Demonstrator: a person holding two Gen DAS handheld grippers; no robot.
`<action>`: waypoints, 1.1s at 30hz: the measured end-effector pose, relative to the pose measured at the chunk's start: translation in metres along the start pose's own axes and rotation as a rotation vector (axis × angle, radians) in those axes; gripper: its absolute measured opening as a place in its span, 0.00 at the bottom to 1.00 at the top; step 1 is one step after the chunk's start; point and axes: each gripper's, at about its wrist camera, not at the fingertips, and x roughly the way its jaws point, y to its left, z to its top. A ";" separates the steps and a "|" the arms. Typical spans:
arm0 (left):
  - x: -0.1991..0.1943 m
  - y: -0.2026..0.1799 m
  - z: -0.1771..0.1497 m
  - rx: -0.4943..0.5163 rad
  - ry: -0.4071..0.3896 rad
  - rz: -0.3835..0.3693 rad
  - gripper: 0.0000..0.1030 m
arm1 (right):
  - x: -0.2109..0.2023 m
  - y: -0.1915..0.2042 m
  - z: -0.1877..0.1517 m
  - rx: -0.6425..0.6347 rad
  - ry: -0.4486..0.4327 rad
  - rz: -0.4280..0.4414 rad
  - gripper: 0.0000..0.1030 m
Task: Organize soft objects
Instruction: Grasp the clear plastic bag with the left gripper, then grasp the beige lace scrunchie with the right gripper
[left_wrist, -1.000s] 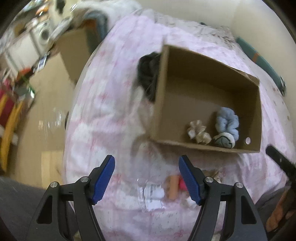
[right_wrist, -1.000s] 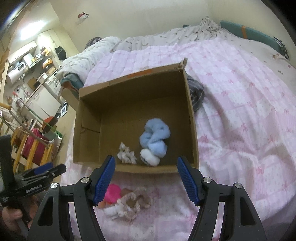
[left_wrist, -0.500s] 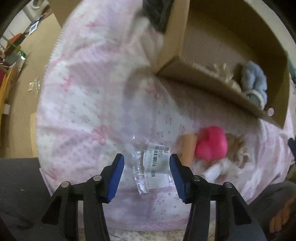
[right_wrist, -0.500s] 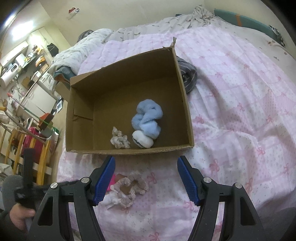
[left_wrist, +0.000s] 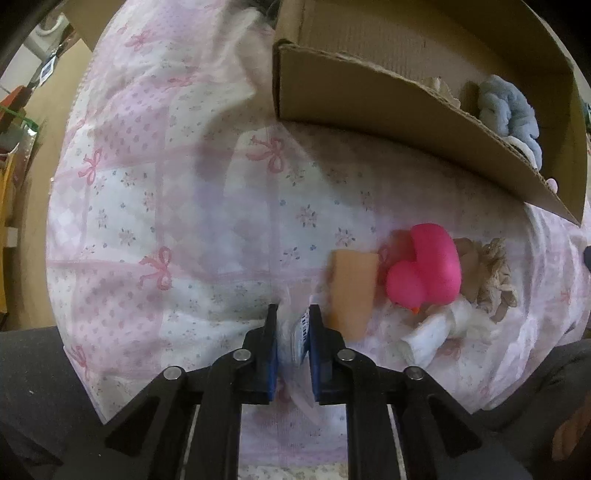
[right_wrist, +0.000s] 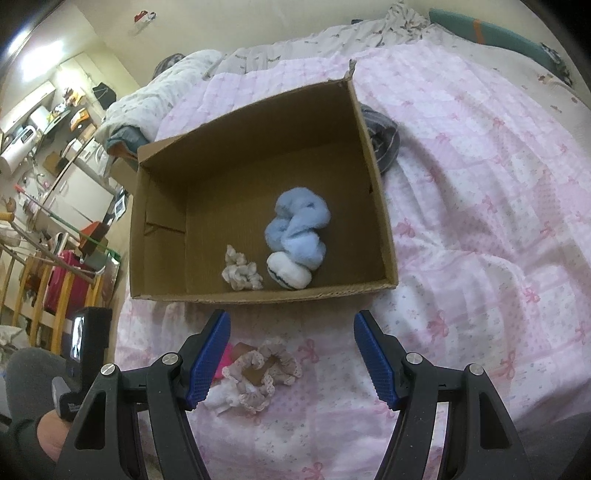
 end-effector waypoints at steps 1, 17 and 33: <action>-0.004 0.001 0.001 -0.005 -0.006 -0.004 0.12 | 0.002 0.000 -0.001 0.000 0.012 0.008 0.71; -0.060 0.014 -0.004 -0.026 -0.184 -0.036 0.12 | 0.078 0.014 -0.028 0.054 0.364 0.176 0.62; -0.058 0.005 -0.005 -0.007 -0.192 -0.003 0.12 | 0.087 0.036 -0.032 -0.040 0.355 0.110 0.12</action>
